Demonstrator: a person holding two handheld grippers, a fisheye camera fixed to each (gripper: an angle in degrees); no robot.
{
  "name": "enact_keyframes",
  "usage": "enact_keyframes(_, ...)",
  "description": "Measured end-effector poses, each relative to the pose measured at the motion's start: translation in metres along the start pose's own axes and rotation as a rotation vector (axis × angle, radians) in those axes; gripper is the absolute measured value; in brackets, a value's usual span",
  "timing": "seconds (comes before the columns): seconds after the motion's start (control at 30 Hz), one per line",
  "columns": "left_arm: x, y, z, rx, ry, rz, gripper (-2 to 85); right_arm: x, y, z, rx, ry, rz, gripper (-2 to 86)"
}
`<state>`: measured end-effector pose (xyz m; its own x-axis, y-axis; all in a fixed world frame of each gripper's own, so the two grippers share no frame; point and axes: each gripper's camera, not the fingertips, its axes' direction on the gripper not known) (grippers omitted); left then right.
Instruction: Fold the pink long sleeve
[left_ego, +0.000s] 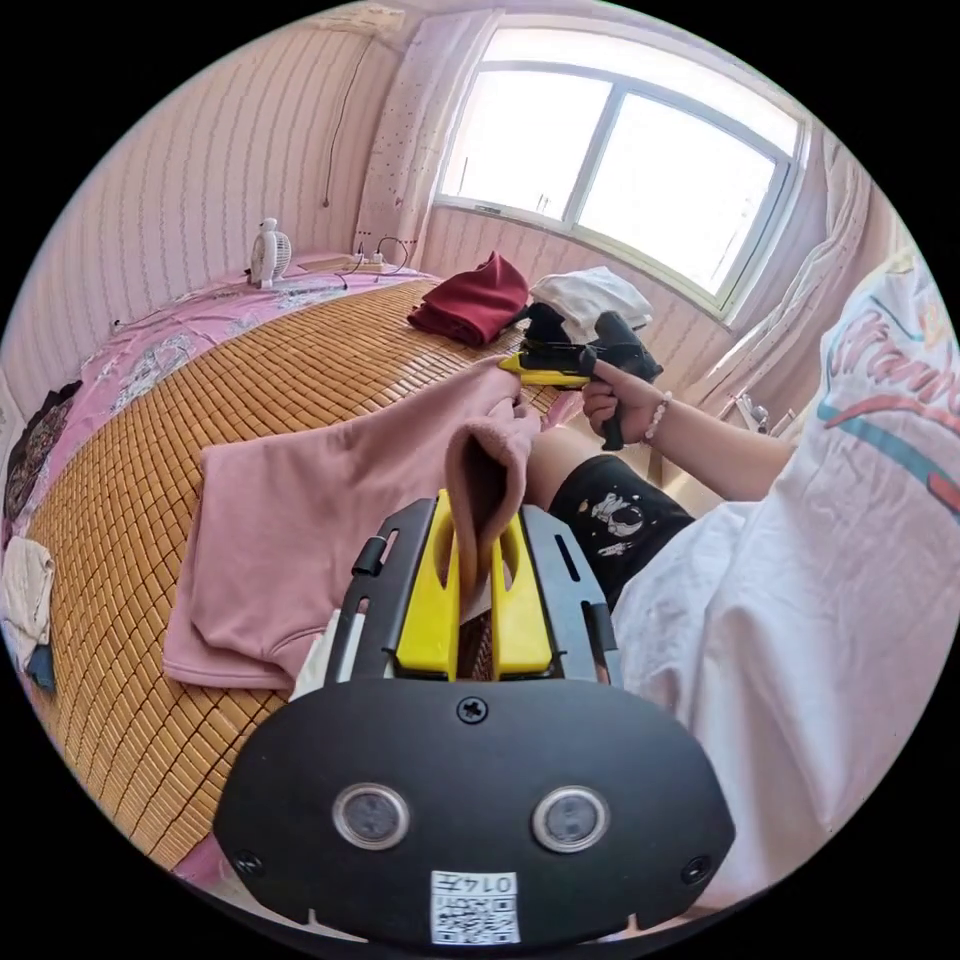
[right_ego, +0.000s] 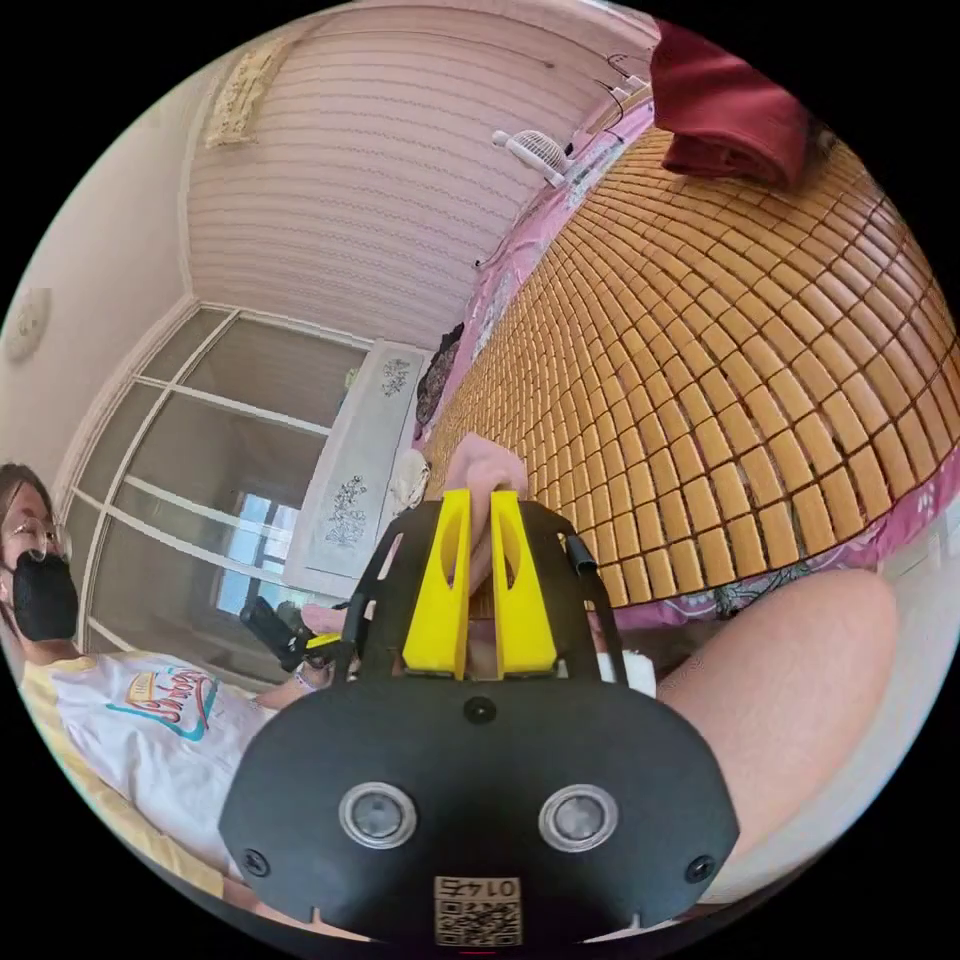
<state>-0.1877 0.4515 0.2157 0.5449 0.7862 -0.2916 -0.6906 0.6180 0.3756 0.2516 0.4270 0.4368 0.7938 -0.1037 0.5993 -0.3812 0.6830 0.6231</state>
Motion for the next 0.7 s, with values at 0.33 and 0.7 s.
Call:
enact_keyframes(0.33, -0.041, 0.034, -0.031, 0.164, -0.033, -0.271, 3.5, -0.162, -0.054, 0.042, -0.129, 0.293, -0.444, 3.8)
enact_keyframes(0.7, -0.171, 0.069, -0.028, 0.085, -0.397, -0.824, 4.2, -0.208, -0.136, 0.353, -0.47, 0.596, -0.463, 6.2)
